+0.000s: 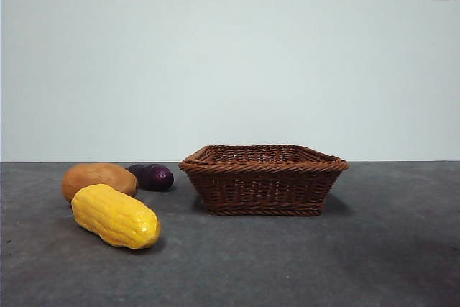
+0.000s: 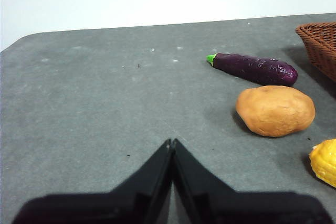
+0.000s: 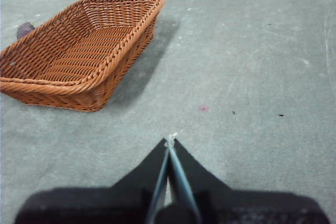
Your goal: Help me put the vegetables on the table into the basket
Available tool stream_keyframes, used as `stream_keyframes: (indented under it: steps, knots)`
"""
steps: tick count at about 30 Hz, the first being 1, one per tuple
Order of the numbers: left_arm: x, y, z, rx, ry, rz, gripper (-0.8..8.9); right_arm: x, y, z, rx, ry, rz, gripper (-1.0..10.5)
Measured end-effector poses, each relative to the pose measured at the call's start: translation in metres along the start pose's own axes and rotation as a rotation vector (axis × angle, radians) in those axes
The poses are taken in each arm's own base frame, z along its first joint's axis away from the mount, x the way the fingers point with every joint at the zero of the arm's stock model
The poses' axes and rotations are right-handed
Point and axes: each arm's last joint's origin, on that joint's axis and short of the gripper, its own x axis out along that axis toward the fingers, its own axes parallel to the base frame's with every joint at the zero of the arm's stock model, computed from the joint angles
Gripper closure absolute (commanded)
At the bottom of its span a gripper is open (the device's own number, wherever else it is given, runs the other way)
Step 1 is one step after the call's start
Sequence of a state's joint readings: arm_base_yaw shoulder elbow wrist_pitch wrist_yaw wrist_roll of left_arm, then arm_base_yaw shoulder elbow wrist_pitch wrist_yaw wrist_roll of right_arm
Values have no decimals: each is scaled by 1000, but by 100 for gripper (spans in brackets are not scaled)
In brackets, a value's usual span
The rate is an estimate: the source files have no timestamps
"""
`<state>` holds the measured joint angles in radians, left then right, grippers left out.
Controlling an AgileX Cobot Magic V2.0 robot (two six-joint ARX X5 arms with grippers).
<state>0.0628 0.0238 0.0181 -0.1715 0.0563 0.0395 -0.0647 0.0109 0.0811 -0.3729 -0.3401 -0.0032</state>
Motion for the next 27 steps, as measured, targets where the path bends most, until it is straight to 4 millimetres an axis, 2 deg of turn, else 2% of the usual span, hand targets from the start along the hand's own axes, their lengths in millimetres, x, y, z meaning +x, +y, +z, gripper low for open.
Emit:
stream_keyframes:
  steps: [9,14,18,20,23,27]
  knots:
    - [0,0,0,-12,0,-2,817,0,0,0,16,0,1,946]
    - [0,-1,0,-136,8,-44,820,0,0,0,125,-5,1,956]
    - [-1,-4,3,-241,27,-145,820,-2,1,11,221,-90,12,958]
    - [-7,-4,14,-284,48,-154,820,-7,2,22,247,-114,16,958]
    - [-17,-5,38,-309,68,-185,820,-20,7,53,244,-161,24,958]
    - [-29,-6,68,-311,81,-245,820,-30,11,87,243,-93,33,958]
